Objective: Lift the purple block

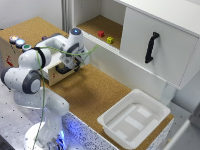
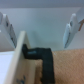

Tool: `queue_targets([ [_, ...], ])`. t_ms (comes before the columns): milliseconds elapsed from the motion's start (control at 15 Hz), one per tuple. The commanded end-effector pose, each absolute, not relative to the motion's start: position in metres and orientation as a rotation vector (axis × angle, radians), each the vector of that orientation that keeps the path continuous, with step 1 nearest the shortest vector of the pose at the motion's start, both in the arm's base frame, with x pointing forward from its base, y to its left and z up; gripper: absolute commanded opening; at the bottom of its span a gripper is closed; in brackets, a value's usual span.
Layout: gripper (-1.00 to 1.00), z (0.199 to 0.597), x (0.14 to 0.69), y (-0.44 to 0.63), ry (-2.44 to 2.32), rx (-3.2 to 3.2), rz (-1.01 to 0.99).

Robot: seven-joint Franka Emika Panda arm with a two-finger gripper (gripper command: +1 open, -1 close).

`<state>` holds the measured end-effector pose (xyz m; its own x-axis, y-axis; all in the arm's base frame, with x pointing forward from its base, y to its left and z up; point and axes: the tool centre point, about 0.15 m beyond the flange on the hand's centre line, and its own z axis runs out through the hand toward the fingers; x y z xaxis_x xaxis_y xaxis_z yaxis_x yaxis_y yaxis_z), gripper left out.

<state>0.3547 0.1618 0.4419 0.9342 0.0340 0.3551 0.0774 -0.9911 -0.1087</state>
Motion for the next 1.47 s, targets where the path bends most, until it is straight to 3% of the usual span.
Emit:
queue_targets([
  [0, 1.0, 0.498, 0.345, 0.232, -0.374, -3.111, -0.582],
  [733, 1.0, 0.518, 0.35, 0.388, -1.249, -2.829, -0.409],
  [1400, 1.0, 0.486, 0.351, 0.448, -1.953, -2.523, -0.236],
])
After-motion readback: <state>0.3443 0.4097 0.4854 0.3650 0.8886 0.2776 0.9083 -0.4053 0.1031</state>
